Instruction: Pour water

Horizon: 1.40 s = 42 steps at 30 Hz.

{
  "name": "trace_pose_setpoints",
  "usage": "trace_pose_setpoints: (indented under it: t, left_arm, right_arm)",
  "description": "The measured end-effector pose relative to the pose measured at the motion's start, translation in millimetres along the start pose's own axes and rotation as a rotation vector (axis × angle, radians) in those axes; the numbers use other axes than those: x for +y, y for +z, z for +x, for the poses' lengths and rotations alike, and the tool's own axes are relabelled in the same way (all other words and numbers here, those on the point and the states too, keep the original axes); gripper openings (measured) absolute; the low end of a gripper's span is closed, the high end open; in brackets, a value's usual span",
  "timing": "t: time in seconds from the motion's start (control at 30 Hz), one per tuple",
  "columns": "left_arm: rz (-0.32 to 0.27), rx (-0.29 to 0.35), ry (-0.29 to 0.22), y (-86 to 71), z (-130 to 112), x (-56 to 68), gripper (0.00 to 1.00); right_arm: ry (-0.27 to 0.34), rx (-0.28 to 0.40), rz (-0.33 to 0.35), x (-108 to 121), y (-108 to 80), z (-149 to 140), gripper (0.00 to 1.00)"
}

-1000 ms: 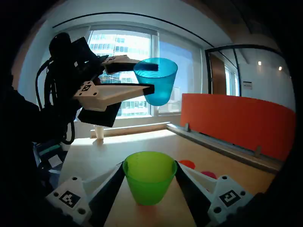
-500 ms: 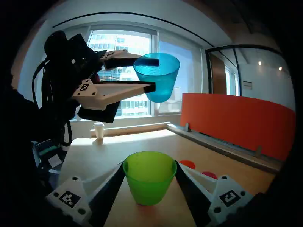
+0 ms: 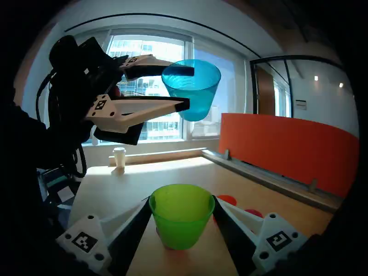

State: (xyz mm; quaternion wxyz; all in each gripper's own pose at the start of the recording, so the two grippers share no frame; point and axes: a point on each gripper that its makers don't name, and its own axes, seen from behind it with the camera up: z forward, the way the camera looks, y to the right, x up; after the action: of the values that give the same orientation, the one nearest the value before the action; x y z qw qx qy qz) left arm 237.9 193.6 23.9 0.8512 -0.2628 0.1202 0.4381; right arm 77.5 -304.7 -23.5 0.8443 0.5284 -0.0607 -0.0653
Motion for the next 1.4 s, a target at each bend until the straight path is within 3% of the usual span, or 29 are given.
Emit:
trace_pose_setpoints:
  t: [1.4]
  left_arm:
    - [0.005,-0.014,0.122,-3.3,5.5,0.8,0.83]
  right_arm:
    - [-0.008,0.000,-0.007,-0.1,-1.5,2.9,0.92]
